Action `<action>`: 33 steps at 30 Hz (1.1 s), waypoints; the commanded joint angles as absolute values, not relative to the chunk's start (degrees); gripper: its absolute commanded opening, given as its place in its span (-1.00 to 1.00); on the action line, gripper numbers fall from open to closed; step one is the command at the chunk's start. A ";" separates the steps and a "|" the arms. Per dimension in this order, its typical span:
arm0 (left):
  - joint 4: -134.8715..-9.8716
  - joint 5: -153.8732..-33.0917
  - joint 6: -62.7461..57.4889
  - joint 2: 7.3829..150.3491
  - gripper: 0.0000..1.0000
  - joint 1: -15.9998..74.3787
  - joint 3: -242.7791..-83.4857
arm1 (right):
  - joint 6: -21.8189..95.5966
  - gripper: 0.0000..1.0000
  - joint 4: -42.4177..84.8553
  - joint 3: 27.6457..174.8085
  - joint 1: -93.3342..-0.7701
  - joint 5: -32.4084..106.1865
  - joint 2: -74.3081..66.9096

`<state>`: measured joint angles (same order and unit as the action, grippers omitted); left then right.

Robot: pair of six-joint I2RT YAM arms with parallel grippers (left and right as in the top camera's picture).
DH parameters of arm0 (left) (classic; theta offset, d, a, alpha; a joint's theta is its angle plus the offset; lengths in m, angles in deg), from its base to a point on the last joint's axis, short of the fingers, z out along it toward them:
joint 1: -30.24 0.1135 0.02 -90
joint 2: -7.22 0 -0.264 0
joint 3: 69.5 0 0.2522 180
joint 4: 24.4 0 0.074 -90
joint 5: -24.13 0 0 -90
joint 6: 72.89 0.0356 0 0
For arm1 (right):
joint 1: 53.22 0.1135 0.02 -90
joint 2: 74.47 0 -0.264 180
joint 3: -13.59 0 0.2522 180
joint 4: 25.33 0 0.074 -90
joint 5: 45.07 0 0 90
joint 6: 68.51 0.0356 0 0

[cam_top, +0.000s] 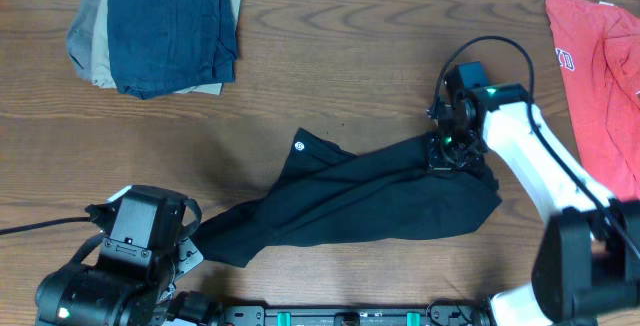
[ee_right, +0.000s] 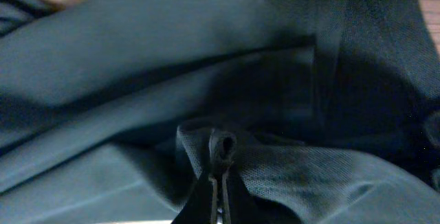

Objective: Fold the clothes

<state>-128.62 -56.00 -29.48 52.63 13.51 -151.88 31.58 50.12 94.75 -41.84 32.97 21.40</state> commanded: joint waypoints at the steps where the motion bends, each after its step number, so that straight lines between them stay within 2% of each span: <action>1: -129.01 -54.21 -30.16 52.82 -0.88 13.44 -152.86 | 32.06 -0.97 51.24 95.05 -40.31 33.14 19.94; 8: -128.99 -54.21 -30.18 52.82 -0.88 13.44 -152.86 | 33.11 -0.97 51.70 88.91 -35.98 33.27 20.31; 16: -128.93 -54.18 -30.18 52.82 -0.88 13.44 -152.88 | 44.28 -0.97 52.35 86.00 -33.34 40.31 14.98; 25: -127.55 -54.25 -30.07 52.87 -0.88 13.44 -152.90 | 44.19 -0.98 56.55 93.48 -38.34 44.99 -4.10; 29: -123.33 -59.45 -22.22 53.06 -0.88 13.44 -154.98 | 43.64 -0.98 58.08 98.05 -41.31 45.16 -10.70; 33: -122.89 -61.81 -18.31 54.81 -0.88 13.44 -163.44 | 43.47 -0.98 61.38 105.37 -44.96 47.39 -13.50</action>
